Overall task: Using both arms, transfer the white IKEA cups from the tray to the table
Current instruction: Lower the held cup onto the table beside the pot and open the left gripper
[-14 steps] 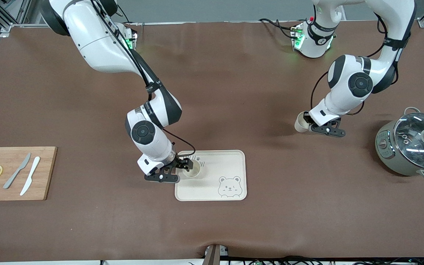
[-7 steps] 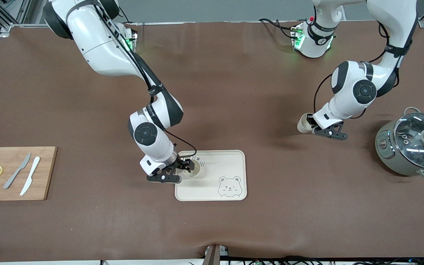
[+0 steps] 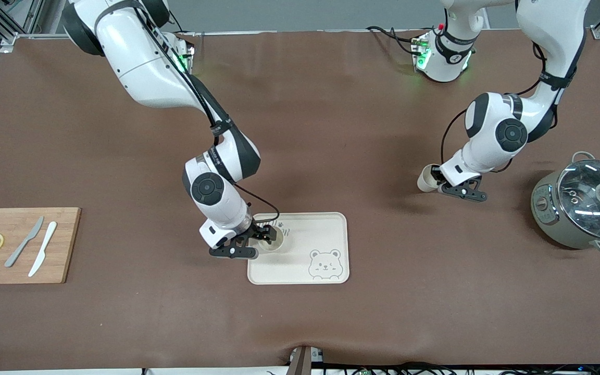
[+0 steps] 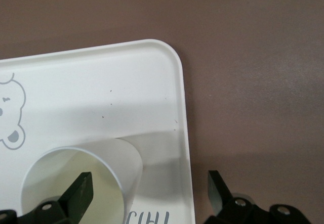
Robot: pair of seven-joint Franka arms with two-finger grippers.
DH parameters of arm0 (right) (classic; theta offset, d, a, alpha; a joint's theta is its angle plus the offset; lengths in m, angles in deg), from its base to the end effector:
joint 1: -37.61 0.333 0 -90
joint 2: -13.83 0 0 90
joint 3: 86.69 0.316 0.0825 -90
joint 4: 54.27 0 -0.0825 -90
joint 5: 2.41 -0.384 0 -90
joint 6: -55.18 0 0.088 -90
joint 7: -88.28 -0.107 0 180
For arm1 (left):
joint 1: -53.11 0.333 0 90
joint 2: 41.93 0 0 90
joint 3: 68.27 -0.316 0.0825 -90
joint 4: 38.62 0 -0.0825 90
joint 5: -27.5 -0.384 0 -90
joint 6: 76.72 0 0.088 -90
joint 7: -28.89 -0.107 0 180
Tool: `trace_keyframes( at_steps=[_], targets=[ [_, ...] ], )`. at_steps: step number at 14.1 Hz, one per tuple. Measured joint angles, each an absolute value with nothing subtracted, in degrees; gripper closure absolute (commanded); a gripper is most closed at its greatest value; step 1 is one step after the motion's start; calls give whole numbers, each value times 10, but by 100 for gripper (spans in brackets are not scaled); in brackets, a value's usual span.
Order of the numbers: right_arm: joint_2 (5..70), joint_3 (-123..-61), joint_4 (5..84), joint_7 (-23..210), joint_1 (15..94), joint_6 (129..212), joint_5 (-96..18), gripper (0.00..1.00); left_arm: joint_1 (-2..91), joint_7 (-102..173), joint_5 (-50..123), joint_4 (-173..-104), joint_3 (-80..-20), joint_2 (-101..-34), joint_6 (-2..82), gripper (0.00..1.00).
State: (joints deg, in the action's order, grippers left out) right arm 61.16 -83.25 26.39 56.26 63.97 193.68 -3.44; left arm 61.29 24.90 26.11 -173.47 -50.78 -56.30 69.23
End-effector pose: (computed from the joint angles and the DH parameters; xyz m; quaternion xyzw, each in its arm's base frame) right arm 0.6537 0.3632 0.2268 -0.9947 0.0371 -0.0649 0.0710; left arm 0.5015 -0.0861 0.2251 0.9918 -0.1222 -0.0238 0.0298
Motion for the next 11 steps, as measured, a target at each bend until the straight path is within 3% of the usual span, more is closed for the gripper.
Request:
trace_keyframes(
  at_steps=[4,5,6,11],
  targets=[
    [612,-832,264,565,641,1937,-30,38,617,237,261,-1736,-508,-572,709,100],
    [612,-832,264,565,641,1937,-25,44,617,235,261,-1739,-508,-575,716,81],
    [612,-832,264,565,641,1937,-22,50,617,232,257,-1741,-508,-576,721,1],
    [618,-830,264,567,646,1952,-13,89,617,232,233,-1741,-507,-576,716,0]
  ],
)
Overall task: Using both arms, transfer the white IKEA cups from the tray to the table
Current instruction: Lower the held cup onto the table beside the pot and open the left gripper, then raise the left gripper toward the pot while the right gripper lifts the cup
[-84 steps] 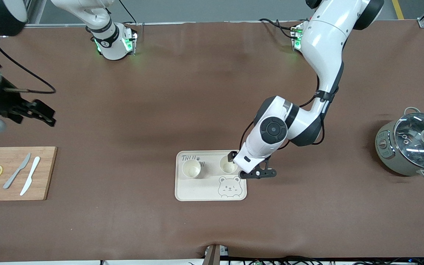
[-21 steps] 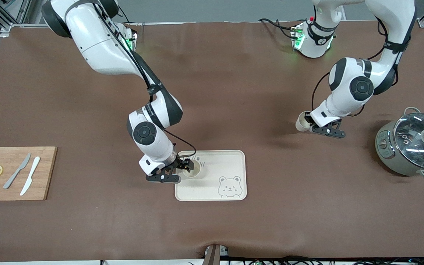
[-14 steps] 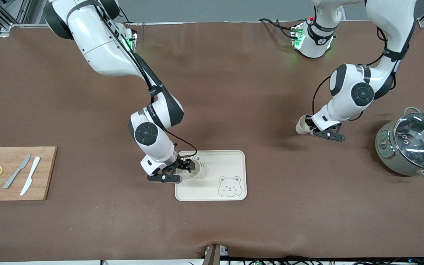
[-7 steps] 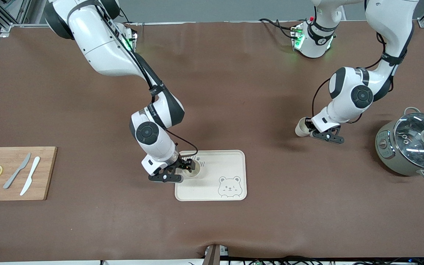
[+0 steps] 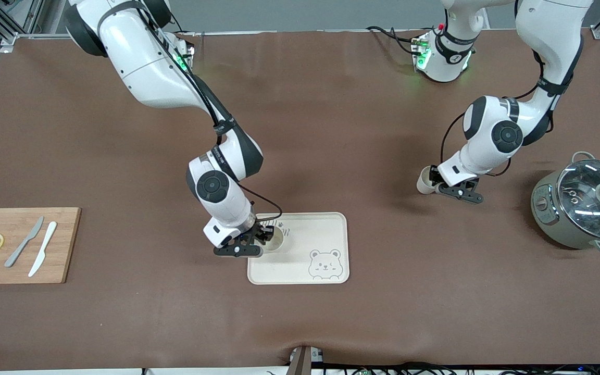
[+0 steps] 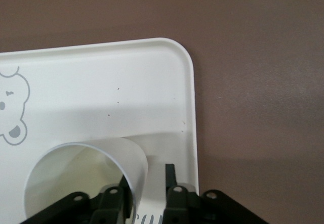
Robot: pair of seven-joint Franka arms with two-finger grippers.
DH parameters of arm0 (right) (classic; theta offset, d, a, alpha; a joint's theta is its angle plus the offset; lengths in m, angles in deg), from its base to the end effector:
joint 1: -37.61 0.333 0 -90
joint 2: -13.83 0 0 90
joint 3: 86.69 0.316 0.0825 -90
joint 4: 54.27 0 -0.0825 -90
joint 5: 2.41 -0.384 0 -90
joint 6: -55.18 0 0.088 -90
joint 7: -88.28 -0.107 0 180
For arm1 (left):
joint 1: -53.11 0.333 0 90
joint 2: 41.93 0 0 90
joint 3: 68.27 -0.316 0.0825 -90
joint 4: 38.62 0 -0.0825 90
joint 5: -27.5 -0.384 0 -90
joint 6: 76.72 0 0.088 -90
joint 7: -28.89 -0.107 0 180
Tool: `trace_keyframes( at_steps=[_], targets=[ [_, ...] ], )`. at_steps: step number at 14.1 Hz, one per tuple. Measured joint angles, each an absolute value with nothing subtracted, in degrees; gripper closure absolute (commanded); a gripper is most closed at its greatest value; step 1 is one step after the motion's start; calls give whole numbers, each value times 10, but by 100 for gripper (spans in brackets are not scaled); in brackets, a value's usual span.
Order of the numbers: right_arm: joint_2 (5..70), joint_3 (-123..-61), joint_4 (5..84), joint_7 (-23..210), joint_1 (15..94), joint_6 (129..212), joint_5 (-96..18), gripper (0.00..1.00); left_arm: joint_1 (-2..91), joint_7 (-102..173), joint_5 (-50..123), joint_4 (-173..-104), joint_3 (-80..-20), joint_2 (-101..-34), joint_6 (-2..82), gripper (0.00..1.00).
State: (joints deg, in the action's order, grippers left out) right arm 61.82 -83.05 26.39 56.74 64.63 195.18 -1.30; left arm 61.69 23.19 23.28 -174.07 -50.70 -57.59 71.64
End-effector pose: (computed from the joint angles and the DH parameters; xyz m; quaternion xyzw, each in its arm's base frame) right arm 0.6495 0.3729 0.2211 -0.9948 0.0137 -0.0773 0.0648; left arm 0.4997 -0.0848 0.2142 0.9876 -0.1546 -0.0171 0.0216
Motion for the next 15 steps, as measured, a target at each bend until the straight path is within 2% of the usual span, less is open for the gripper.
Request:
trace_keyframes(
  at_steps=[2,5,8,12,15],
  targets=[
    [621,-830,264,567,647,1955,-9,100,617,232,233,-1733,-506,-553,662,0],
    [622,-830,263,568,647,1956,-9,100,617,232,232,-1703,-506,-484,529,0],
    [622,-830,263,568,647,1956,-9,100,617,232,233,-1619,-505,-438,391,0],
    [621,-831,249,567,646,1955,-10,100,621,266,266,-1471,-508,-464,337,0],
    [611,-830,213,567,646,1874,-10,100,618,354,266,-1337,-507,-523,272,0]
  ],
)
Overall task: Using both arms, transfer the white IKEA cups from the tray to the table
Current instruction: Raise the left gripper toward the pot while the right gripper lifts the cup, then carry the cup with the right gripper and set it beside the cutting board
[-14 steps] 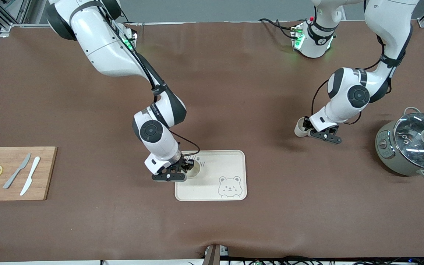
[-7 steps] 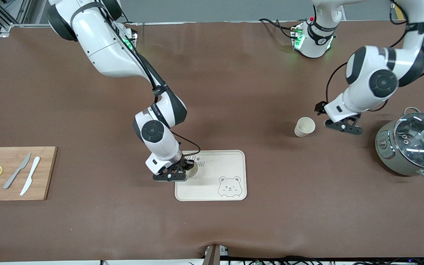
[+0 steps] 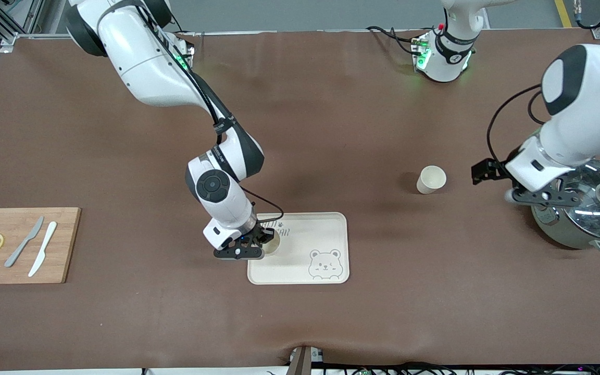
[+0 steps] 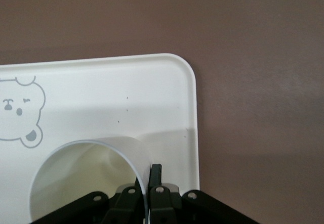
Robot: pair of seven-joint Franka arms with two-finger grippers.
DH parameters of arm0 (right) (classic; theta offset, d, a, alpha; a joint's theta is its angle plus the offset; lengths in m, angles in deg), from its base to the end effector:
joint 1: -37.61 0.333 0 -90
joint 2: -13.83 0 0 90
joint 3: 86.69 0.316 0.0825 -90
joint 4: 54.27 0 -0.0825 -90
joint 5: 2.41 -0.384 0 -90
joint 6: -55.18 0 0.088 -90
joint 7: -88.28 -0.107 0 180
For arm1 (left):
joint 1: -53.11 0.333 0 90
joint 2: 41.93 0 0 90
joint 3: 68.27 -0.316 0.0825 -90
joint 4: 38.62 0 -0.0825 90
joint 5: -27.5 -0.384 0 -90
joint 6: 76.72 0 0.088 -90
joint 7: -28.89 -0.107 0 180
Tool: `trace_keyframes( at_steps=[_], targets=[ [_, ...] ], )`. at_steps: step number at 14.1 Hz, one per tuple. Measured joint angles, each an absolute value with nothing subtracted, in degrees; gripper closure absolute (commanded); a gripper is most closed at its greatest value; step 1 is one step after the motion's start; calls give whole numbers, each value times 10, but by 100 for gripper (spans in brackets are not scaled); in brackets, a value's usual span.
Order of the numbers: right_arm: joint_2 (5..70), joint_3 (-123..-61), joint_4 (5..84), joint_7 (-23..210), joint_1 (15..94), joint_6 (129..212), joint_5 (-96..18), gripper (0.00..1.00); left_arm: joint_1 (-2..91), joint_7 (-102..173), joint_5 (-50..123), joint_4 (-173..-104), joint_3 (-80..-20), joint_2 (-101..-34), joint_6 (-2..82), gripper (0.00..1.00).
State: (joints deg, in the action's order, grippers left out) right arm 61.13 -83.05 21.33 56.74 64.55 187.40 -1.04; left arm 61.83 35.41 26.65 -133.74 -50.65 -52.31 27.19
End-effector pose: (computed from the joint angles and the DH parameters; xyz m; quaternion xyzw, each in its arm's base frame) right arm 0.6602 0.3757 0.2569 -0.9965 0.0131 -0.0636 0.0534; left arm 0.6084 -0.0818 0.5013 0.9995 -0.0205 -0.0122 0.0186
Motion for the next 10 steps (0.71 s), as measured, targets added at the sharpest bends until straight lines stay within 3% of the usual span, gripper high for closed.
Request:
trace_keyframes(
  at_steps=[4,10],
  targets=[
    [568,-832,148,569,631,1720,-10,100,622,383,266,-1175,-508,-556,140,0],
    [462,-833,144,751,545,1551,-11,100,606,342,253,-1137,-519,-545,103,0]
  ],
)
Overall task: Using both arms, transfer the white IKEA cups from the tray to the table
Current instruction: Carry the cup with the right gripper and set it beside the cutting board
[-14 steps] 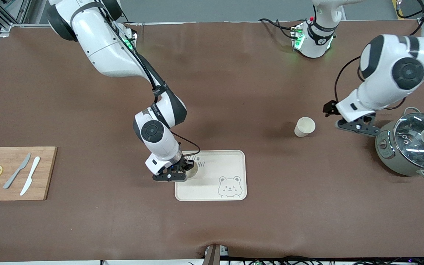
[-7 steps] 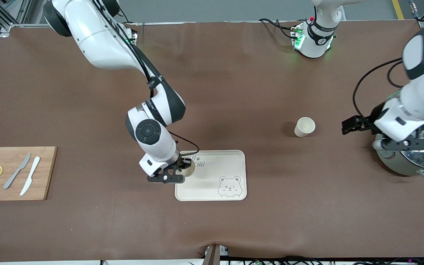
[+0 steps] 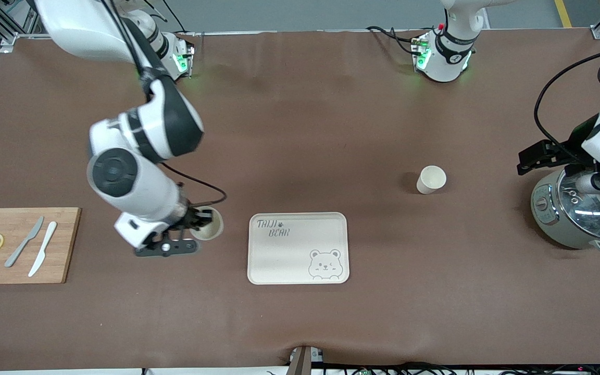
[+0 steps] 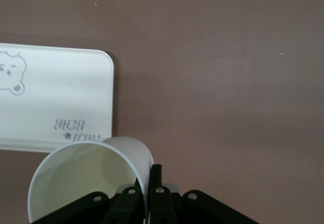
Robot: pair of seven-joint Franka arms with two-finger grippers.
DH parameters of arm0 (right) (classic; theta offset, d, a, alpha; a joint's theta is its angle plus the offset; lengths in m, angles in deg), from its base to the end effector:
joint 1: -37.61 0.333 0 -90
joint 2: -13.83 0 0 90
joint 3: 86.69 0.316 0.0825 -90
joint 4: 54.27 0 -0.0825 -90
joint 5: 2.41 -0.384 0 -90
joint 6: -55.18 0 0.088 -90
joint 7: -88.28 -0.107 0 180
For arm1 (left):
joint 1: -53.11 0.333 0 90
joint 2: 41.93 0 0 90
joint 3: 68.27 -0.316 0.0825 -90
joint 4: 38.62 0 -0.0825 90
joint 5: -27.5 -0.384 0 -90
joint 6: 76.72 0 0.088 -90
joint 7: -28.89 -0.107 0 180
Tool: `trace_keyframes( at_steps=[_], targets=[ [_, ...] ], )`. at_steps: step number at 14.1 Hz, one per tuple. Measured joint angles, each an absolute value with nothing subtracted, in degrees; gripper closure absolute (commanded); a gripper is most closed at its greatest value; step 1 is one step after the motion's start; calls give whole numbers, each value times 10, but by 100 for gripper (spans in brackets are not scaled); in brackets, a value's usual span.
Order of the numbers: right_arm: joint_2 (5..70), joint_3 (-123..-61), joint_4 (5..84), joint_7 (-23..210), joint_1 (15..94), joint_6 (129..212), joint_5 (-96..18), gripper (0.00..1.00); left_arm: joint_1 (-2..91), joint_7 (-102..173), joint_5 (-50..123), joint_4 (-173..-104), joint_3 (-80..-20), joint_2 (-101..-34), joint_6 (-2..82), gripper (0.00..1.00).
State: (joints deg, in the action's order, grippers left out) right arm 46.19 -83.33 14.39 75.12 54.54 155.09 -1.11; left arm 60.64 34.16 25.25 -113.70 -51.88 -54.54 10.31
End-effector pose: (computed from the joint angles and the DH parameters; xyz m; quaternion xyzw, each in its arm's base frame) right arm 0.6770 0.2371 0.4551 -0.9982 -0.0598 0.0102 0.0017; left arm 0.6107 -0.0689 0.6179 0.9996 -0.0271 -0.0028 0.0110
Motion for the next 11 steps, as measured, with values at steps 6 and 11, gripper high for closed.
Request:
trace_keyframes(
  at_steps=[6,11],
  targets=[
    [373,-835,205,1004,415,1507,-24,100,491,335,271,-1136,-660,-526,80,0],
    [362,-836,282,1095,323,1568,-55,100,481,332,278,-1149,-661,-472,52,0]
  ],
)
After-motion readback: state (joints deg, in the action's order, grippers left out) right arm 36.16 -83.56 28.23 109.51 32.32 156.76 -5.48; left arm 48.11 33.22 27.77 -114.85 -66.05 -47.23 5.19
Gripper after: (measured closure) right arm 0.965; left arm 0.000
